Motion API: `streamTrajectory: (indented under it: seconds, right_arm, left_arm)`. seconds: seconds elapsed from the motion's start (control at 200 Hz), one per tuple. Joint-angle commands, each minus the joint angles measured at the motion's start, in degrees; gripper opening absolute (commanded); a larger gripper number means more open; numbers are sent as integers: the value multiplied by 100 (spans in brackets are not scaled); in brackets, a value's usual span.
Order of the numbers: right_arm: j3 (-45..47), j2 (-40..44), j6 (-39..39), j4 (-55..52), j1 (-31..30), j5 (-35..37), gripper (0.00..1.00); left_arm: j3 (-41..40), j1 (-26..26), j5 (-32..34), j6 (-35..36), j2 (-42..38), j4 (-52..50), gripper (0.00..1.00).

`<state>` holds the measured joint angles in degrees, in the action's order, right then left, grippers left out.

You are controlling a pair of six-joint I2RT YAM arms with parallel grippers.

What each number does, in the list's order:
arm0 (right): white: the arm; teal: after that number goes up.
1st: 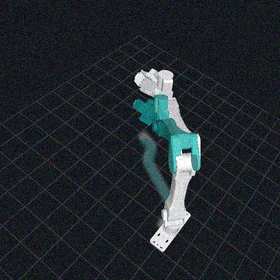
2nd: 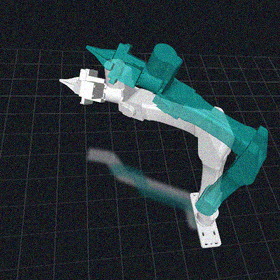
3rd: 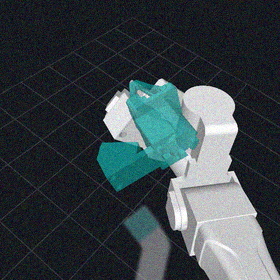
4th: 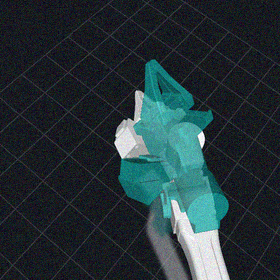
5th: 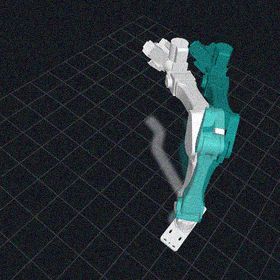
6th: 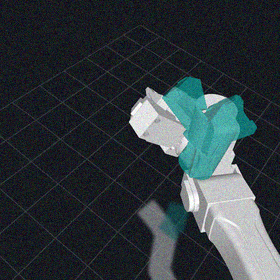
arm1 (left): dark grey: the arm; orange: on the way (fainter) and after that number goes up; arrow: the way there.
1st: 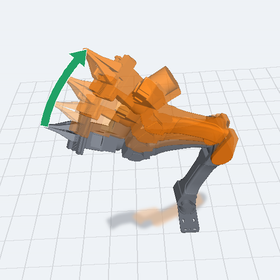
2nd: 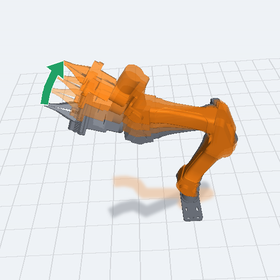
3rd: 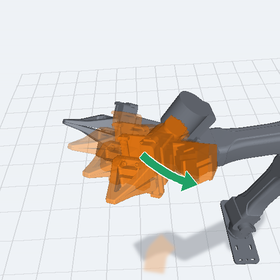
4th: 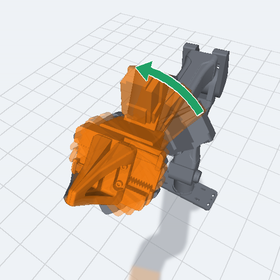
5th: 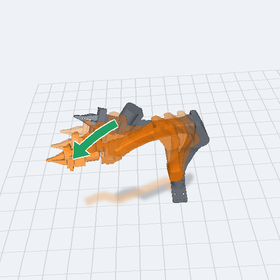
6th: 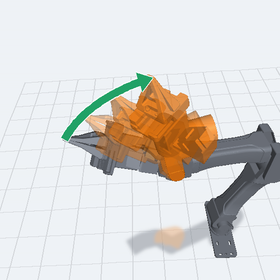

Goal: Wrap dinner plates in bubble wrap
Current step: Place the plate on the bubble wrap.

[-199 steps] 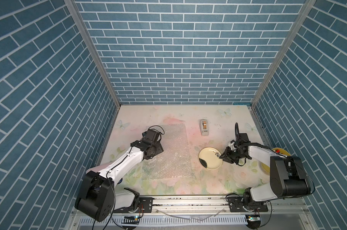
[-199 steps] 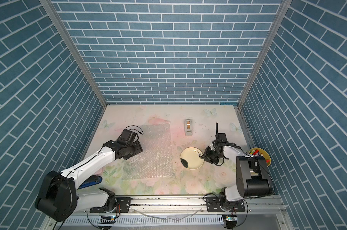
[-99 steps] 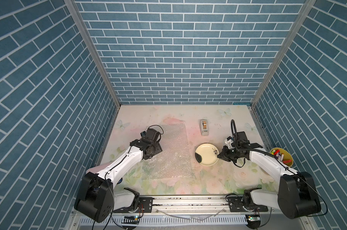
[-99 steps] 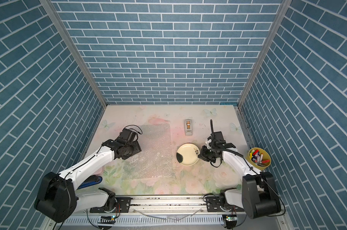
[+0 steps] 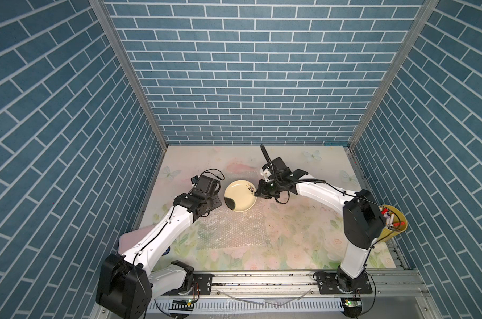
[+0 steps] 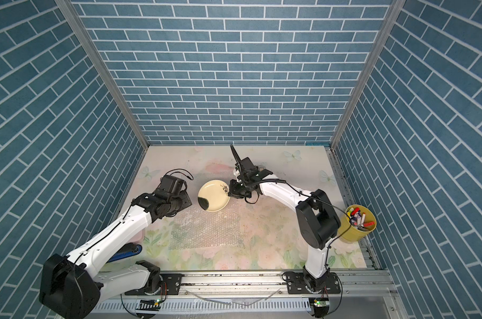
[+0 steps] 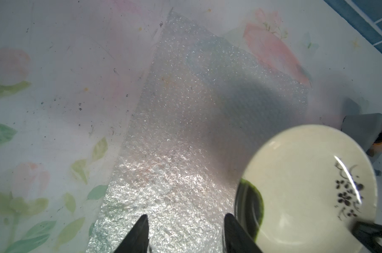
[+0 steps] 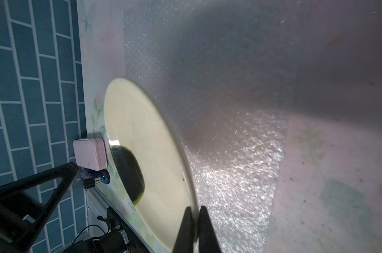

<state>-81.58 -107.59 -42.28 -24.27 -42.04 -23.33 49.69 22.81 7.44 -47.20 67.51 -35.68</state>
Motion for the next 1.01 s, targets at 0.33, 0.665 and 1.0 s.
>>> streamTrajectory:
  seconds: [0.33, 0.665, 1.0]
  right_arm:
    - [-574, -827, -342, -56, -502, -112, 0]
    - [-712, -1246, -355, -359, -511, 168, 0]
    - [-524, -378, -92, -1300, -583, 993, 83]
  left_arm:
    - [-434, -66, -395, -233, 360, 597, 32]
    - [-678, -66, -428, -296, 540, 779, 32]
    - [-744, -66, -673, -422, 877, 1098, 32]
